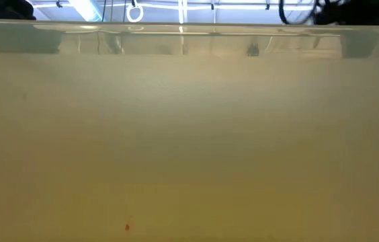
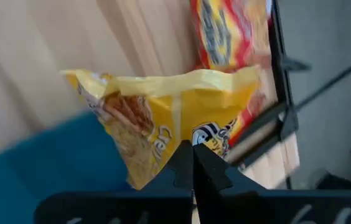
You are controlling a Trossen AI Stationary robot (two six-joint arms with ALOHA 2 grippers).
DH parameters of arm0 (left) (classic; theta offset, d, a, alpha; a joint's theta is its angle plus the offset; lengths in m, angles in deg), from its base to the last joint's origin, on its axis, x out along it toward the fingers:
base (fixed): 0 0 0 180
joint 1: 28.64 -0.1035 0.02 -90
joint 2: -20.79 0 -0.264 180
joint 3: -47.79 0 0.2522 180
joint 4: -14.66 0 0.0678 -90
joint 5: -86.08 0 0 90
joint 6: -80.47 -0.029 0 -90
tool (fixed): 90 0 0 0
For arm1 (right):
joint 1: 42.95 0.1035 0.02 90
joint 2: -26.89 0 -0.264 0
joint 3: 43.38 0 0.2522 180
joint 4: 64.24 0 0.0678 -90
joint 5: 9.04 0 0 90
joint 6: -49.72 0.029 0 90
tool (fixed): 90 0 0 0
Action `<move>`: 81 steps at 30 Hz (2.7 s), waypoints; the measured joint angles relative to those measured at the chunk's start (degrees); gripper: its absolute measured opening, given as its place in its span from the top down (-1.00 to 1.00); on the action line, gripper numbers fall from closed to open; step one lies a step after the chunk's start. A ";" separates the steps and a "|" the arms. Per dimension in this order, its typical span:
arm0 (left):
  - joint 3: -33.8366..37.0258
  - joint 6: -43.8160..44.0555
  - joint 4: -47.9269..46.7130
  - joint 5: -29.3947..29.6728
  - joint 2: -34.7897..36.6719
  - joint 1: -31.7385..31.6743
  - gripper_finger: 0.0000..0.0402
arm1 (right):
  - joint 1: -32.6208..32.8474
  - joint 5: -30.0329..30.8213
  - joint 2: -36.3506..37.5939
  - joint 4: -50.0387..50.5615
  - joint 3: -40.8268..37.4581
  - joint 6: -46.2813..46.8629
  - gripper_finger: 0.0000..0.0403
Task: Sort Maruchan noodles
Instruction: Put the yellow noodle pack into the blue bin
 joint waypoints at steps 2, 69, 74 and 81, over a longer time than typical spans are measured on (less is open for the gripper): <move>0.00 0.00 0.03 3.31 -0.02 -0.01 0.88 | -1.30 -0.18 0.97 -0.06 -3.70 -0.24 0.99; 0.00 41.05 4.13 24.28 -0.02 0.00 0.88 | -40.43 -31.90 -14.85 -13.60 -7.93 -70.50 0.03; 0.00 41.09 4.13 24.28 -0.02 0.02 0.88 | -40.47 -32.11 -17.55 -13.61 -7.93 -70.37 0.21; 0.00 41.05 4.13 24.28 -0.02 0.02 0.88 | -39.92 -30.37 -16.20 -12.83 -7.95 -63.66 0.92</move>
